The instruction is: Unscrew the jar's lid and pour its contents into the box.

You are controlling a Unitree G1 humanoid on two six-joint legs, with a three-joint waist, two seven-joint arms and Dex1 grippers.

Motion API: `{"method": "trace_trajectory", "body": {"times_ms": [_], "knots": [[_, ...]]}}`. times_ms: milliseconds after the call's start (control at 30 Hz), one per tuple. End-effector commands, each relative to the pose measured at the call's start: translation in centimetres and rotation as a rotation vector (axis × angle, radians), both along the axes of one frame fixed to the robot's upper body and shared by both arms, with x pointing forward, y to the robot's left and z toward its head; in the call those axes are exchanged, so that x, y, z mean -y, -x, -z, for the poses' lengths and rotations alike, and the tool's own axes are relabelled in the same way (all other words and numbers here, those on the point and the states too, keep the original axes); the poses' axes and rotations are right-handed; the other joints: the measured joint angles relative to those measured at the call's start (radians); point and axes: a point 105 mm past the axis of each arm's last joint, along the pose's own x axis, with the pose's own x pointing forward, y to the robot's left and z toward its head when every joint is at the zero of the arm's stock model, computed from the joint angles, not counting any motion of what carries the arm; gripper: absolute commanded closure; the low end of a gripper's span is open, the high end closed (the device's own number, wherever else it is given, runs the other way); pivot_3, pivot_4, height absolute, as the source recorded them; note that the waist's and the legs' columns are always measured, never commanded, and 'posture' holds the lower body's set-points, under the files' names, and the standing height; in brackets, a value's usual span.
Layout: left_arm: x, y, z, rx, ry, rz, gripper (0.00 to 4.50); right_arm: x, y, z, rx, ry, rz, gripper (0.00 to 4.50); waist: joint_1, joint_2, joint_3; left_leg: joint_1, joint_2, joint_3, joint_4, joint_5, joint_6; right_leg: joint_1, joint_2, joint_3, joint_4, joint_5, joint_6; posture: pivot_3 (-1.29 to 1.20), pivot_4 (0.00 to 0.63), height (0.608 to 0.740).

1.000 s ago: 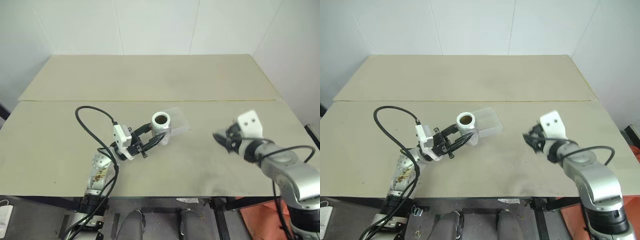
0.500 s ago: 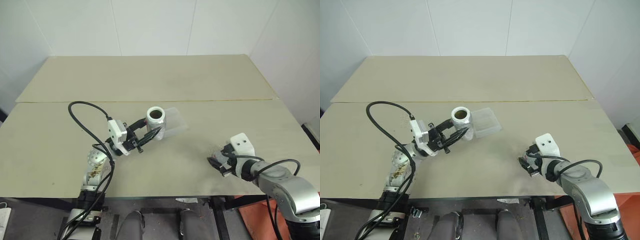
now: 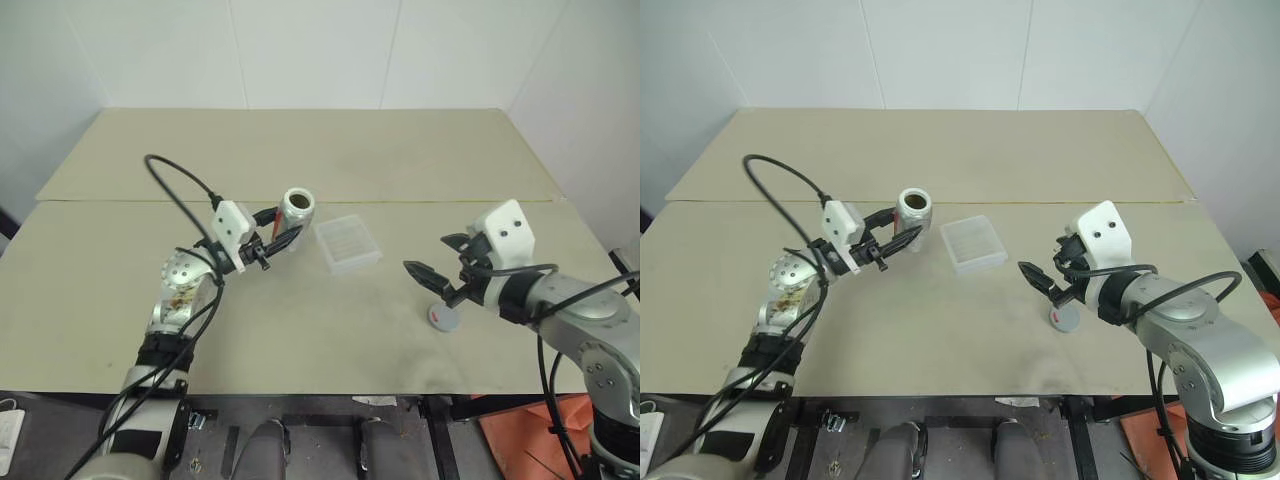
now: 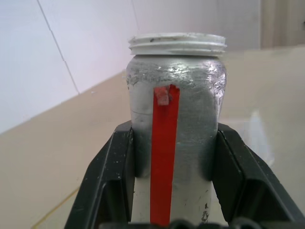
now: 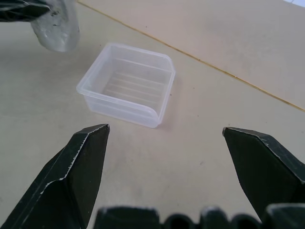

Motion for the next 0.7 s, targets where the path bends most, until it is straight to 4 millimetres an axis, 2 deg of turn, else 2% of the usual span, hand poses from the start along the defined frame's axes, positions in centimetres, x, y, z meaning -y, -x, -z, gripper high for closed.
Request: {"method": "trace_trajectory", "body": {"times_ms": [33, 133, 233, 300, 467, 700], "knots": [[1.0, -2.5, -3.3, 0.289, -0.237, -0.104, 2.62, -0.6, 0.1, -1.0, 0.057, -0.002, -0.005, 0.01, 0.003, -0.001, 0.000, 0.000, 0.000, 0.000, 0.000, 0.000, 0.000, 0.000, 0.000, 0.000, 0.000, 0.000, 0.000, 0.00, 0.150, 0.740], [3.0, -3.1, -5.0, 0.521, -0.445, -0.082, 2.62, -0.3, -0.1, -0.7, 0.047, -0.016, 0.028, 0.01, 0.009, -0.001, 0.000, -0.001, 0.000, 0.000, 0.000, 0.000, 0.000, 0.001, 0.000, 0.000, -0.003, 0.002, 0.002, 0.00, 0.150, 0.740], [4.8, -3.2, -5.5, 0.726, -0.669, -0.016, 2.62, 0.1, -0.4, -0.7, 0.049, -0.019, 0.059, 0.01, 0.009, -0.001, 0.000, -0.003, -0.001, 0.001, -0.001, 0.000, 0.000, 0.001, -0.001, 0.000, -0.009, 0.004, 0.005, 0.00, 0.150, 0.740], [6.0, -3.1, -5.3, 0.809, -0.753, 0.032, 2.62, 0.2, -0.4, -0.8, 0.053, -0.023, 0.071, 0.01, 0.008, -0.001, 0.000, -0.003, -0.002, 0.002, -0.002, 0.000, 0.000, 0.001, -0.002, 0.001, -0.011, 0.004, 0.006, 0.00, 0.150, 0.740], [7.6, -3.6, -3.5, 1.147, -1.115, 0.142, 2.62, 0.3, -0.2, -0.7, 0.054, -0.034, 0.089, 0.01, 0.012, -0.001, 0.001, -0.008, -0.003, 0.002, -0.002, -0.001, 0.000, -0.003, -0.003, 0.001, -0.010, 0.004, 0.007, 0.00, 0.150, 0.740], [8.8, -2.9, -3.2, 1.559, -1.227, 0.315, 2.62, 0.9, 0.1, -0.8, 0.063, -0.043, 0.124, 0.01, 0.014, -0.002, 0.001, -0.009, -0.003, 0.002, -0.002, -0.001, 0.000, -0.004, -0.003, 0.001, -0.010, 0.004, 0.009, 0.00, 0.150, 0.740]]}}
